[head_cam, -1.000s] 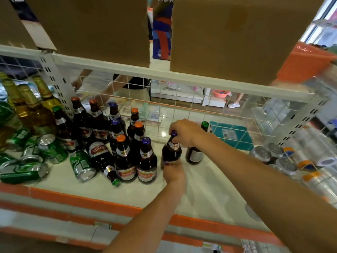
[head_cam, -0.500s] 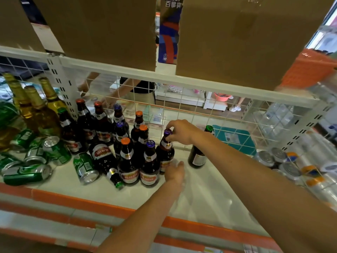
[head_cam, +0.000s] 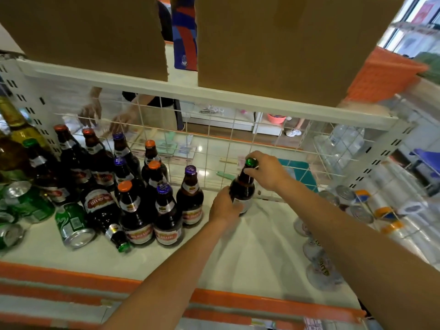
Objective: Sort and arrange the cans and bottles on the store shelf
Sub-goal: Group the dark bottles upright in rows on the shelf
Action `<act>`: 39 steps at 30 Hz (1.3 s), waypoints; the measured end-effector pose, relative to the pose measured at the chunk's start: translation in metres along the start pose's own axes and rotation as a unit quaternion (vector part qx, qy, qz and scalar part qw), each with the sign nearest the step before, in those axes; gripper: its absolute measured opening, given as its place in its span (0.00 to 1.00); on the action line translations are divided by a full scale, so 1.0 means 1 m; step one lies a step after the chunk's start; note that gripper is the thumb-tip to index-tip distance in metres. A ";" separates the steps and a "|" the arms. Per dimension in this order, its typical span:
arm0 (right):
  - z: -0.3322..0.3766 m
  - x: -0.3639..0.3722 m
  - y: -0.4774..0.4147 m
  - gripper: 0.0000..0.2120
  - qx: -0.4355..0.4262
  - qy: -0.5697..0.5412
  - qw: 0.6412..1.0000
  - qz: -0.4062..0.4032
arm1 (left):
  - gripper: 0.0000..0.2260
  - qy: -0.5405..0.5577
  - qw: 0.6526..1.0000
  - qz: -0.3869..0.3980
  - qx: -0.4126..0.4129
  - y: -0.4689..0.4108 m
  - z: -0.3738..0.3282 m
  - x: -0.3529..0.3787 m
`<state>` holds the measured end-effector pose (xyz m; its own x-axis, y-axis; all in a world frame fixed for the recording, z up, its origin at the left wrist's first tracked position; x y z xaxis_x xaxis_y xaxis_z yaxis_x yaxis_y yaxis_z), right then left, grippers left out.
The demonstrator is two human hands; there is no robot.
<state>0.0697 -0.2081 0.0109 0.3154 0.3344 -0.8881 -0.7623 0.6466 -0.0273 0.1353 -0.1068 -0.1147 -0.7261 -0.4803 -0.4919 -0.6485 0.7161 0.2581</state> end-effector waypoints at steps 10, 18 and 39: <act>0.015 0.004 0.029 0.18 -0.016 0.032 0.999 -0.006 | 0.16 0.060 0.998 -0.023 -0.003 0.032 0.017 0.003; 0.076 0.030 0.061 0.19 -0.034 0.050 0.998 0.022 | 0.20 0.161 0.977 -0.052 -0.133 0.081 0.093 -0.018; 0.177 0.018 0.097 0.11 -0.065 0.022 0.975 -0.210 | 0.08 0.126 0.988 0.041 -0.075 0.122 0.145 -0.145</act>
<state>0.1010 -0.0184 0.0736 0.5931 0.0276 -0.8047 -0.6372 0.6269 -0.4482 0.1948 0.1239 -0.1327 -0.7991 -0.5481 -0.2470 -0.5981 0.6836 0.4182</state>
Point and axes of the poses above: each hand's wrist, its own y-axis away from the middle knuckle, its own x-axis out of the palm, z = x × y, the point moved 9 cm from there along -y, towards the middle knuckle, and after that the axes turned 6 degrees about -x, right-handed, at the moved point
